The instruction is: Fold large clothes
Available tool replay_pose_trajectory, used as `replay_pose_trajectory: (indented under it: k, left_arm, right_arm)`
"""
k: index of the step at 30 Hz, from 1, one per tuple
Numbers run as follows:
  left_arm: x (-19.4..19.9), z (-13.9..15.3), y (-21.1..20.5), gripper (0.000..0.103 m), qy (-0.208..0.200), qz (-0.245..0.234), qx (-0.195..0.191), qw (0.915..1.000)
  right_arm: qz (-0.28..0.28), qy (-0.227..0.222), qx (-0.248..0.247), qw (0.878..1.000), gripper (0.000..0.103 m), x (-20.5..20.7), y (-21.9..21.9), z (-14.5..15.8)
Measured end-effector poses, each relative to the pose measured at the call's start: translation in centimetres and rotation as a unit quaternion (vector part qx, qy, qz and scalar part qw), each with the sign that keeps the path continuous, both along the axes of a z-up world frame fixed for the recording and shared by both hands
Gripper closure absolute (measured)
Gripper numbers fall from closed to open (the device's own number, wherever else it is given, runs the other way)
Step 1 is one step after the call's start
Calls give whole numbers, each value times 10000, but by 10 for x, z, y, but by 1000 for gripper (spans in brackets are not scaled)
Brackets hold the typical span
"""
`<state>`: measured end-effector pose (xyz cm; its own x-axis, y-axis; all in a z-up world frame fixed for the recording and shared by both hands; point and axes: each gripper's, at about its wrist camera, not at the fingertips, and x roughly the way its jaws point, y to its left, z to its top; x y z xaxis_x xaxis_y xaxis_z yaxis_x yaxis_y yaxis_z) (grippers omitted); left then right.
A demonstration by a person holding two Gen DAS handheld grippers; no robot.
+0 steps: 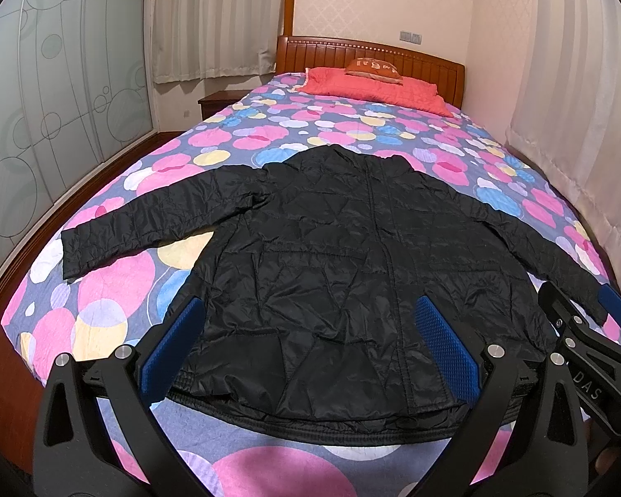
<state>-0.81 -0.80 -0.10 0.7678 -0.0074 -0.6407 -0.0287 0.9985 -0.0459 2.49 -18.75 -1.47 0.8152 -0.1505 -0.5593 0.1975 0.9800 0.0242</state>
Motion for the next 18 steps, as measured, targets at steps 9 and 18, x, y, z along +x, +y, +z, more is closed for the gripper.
replay_pose_trajectory:
  k: [9, 18]
  left_arm:
    - [-1, 0, -2, 2, 6, -1, -3, 10000]
    - [-1, -4, 1, 2, 61, -6, -44, 10000]
  right_arm:
    - [-3, -1, 1, 10000, 5, 0, -1, 0]
    - [-1, -5, 28, 10000, 5, 2, -3, -1]
